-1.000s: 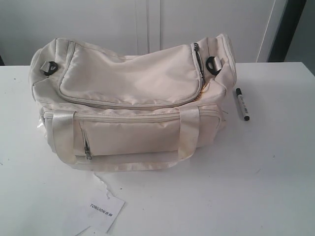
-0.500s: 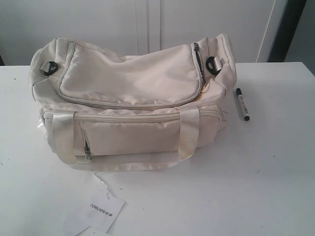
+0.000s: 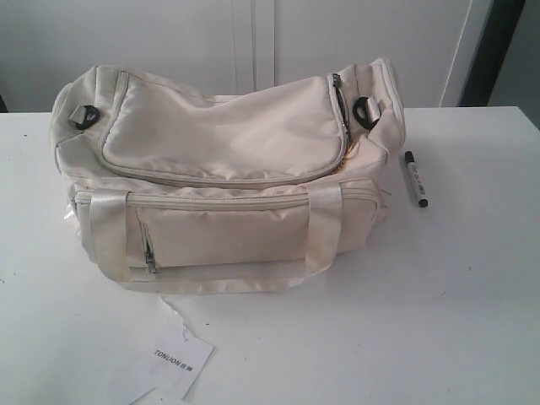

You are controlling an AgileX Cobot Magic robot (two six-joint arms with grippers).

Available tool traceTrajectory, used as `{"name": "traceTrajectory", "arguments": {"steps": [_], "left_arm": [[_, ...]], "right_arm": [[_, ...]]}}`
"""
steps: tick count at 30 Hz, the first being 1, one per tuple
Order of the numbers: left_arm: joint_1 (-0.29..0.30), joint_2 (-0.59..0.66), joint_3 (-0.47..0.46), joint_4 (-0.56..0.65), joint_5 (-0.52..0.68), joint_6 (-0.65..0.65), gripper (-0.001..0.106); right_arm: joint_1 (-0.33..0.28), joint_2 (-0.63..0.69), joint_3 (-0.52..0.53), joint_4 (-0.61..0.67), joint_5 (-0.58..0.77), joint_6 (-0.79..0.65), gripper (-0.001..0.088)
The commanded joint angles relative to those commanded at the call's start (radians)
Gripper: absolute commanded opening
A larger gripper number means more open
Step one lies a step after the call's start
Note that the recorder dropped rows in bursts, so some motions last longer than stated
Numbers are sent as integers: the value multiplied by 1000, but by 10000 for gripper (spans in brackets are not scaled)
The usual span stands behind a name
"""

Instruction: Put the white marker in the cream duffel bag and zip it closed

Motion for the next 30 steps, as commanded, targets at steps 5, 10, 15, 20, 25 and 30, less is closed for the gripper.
{"name": "traceTrajectory", "arguments": {"steps": [5,10,15,20,25,30], "left_arm": [[0,0,0,0,0,0,0],[0,0,0,0,0,0,0],[0,0,0,0,0,0,0],[0,0,0,0,0,0,0],[0,0,0,-2,0,0,0],[0,0,0,-17,0,0,0]], "right_arm": [[0,101,-113,50,150,-100,0],[0,199,-234,215,284,-268,0],[0,296,-358,375,447,-399,0],[0,384,-451,459,539,-444,0],[0,460,-526,533,583,-455,17],[0,521,-581,644,612,-532,174]]}}
